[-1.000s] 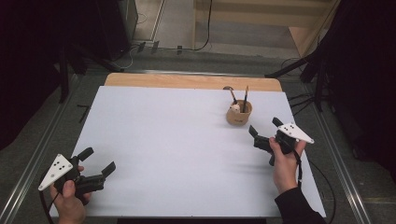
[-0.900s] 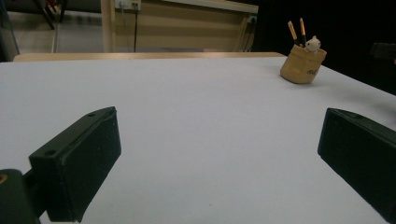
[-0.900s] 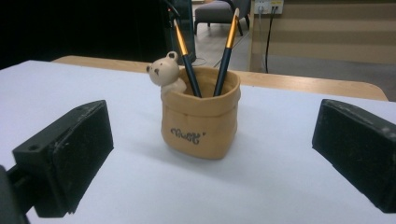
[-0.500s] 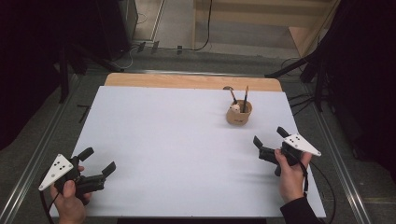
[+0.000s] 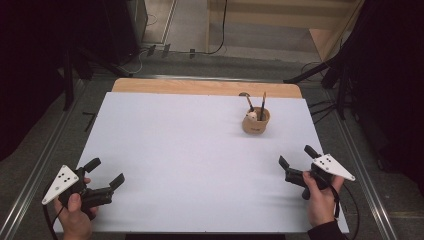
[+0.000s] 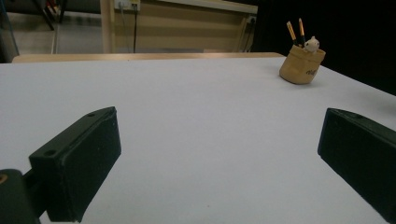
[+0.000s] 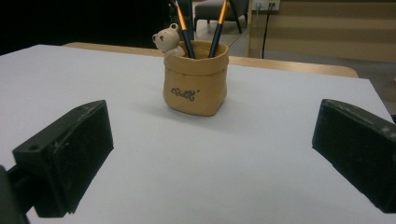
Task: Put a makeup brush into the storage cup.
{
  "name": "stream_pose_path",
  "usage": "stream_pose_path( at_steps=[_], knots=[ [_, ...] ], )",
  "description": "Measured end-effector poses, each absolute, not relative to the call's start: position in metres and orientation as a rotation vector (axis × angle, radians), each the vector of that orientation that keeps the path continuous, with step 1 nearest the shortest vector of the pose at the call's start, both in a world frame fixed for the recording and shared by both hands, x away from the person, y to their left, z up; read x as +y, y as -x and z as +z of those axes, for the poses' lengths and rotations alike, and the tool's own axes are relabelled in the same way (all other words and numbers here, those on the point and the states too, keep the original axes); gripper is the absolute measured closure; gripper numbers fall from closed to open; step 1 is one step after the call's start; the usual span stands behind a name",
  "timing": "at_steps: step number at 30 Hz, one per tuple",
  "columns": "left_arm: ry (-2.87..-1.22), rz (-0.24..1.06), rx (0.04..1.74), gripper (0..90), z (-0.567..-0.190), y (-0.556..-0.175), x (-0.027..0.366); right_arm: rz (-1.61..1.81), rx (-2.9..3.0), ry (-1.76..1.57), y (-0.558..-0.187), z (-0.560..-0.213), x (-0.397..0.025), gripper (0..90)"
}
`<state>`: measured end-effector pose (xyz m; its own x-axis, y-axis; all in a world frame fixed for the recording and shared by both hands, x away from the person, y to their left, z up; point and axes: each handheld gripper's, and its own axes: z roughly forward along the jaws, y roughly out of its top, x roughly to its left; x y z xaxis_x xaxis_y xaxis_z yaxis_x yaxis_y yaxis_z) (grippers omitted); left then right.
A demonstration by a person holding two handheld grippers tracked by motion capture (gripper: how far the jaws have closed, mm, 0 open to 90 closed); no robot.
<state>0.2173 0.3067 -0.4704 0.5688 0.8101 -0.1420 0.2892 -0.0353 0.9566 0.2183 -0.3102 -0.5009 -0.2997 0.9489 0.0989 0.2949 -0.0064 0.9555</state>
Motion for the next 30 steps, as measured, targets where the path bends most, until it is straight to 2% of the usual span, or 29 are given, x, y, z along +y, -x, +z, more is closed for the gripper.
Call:
stream_pose_path(
  at_steps=[30],
  knots=[
    [-1.615, 0.541, 0.940, 0.1, -0.469, -0.217, 0.303, 1.322, 1.660, -1.282, -0.174, -0.501, -0.322, 0.0]
  ],
)
